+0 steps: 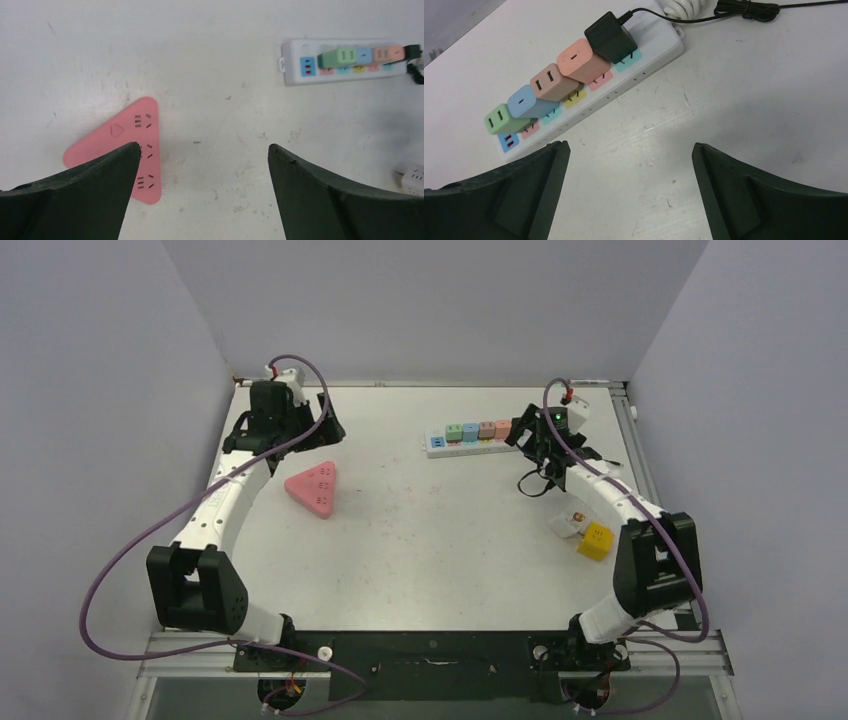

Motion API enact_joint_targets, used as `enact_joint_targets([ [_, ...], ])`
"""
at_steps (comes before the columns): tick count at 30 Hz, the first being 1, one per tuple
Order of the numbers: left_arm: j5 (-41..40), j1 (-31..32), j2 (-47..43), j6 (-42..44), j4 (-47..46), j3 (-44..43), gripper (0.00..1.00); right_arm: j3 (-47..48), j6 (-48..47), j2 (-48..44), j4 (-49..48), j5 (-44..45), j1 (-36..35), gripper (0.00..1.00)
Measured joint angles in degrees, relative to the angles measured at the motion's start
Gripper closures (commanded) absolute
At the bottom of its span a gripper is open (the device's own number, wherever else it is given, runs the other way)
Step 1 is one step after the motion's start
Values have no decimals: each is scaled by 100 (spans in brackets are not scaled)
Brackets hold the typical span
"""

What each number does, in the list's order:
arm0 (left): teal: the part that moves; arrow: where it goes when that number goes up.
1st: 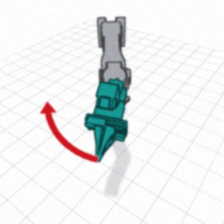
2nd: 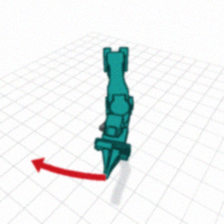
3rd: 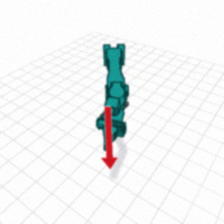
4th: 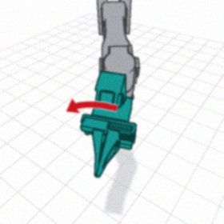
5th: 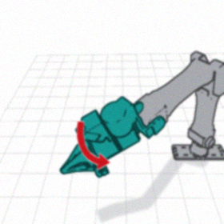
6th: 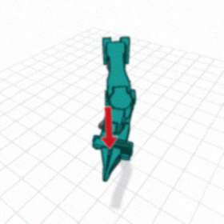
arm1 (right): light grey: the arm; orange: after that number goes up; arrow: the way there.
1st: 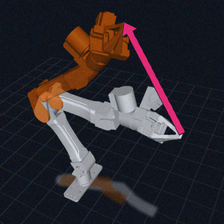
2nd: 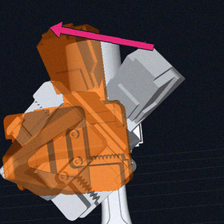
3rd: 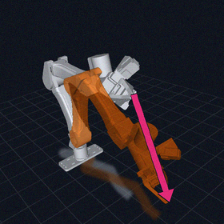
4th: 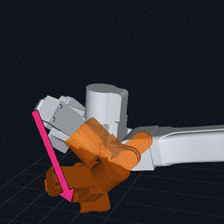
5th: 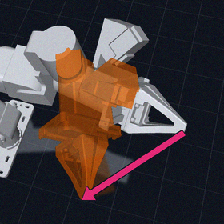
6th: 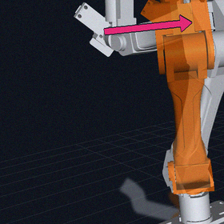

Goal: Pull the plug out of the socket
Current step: Move the socket to the center of the board.

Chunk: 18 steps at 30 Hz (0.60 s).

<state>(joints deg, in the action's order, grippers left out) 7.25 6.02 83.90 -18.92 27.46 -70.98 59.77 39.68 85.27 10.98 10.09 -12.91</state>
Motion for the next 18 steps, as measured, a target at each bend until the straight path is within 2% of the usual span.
enact_joint_targets([
  [4,140,37,15,-17,-205,-496,4,448,308,946,-35,92,0,3],
  [8,210,44,118,11,-297,-398,3,992,697,1764,-24,197,0,4],
  [18,271,44,236,59,-151,-188,4,1561,1272,2181,-227,402,4,7],
])
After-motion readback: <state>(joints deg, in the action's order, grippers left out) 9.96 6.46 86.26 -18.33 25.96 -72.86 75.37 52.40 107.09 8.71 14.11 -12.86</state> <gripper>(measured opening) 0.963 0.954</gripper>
